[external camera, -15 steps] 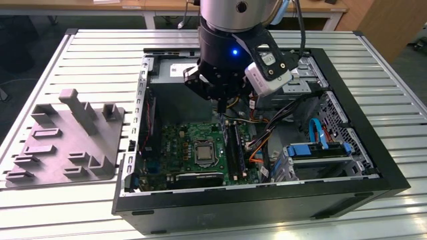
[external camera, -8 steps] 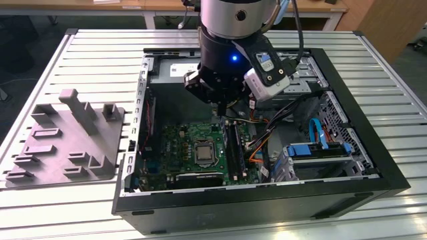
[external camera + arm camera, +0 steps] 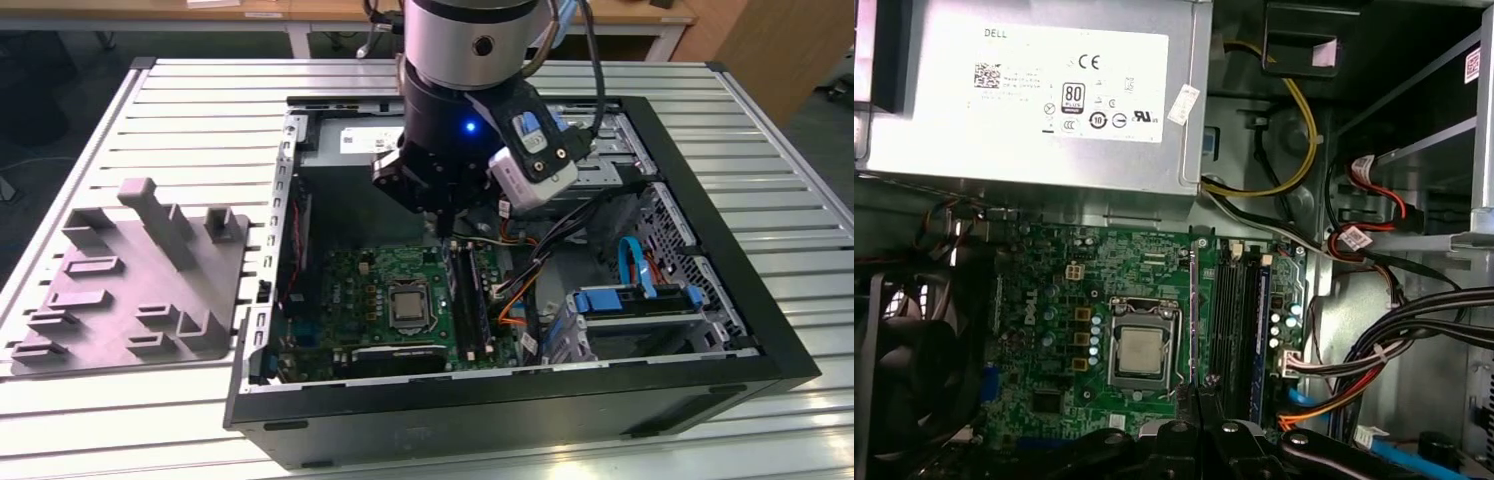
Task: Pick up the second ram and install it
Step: 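Insert the second ram into the second slot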
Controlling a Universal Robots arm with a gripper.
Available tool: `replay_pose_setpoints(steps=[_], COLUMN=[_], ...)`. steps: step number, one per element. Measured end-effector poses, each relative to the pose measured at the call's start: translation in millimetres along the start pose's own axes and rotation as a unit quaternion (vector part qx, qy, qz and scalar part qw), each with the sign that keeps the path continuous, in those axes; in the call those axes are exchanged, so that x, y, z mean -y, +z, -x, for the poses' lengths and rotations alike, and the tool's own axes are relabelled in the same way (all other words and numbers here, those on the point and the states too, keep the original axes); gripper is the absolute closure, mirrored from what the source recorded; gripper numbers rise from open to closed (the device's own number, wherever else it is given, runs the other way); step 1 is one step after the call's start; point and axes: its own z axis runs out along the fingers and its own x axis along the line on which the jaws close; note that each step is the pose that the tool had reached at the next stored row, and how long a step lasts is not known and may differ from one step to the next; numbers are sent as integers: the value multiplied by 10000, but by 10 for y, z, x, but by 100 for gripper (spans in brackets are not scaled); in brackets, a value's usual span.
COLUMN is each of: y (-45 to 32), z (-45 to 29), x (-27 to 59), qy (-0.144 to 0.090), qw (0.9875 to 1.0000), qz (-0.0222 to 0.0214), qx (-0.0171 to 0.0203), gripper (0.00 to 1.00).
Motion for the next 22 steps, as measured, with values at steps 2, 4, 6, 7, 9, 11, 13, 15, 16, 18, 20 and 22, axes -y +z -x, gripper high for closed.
replay_pose_setpoints(steps=[2,4,6,7,9,11,13,15,16,18,20,22], y=[14,30,47,56,72,88,106,125,135,153,171,183], z=[11,22,34,42,58,70,80,88,92,98,103,108], x=[1,2,3,4,5,7,8,8,9,10,11,11], qy=[0,0,0,0,1,0,0,0,0,0,0,0], qw=[10000,10000,10000,10000,10000,10000,10000,10000,10000,10000,10000,10000], qz=[0,1,5,6,8,8,8,8,8,8,8,8], qx=[0,0,0,1,0,0,0,0,0,0,1,1], gripper=[89,89,89,89,89,89,89,89,89,89,89,89])
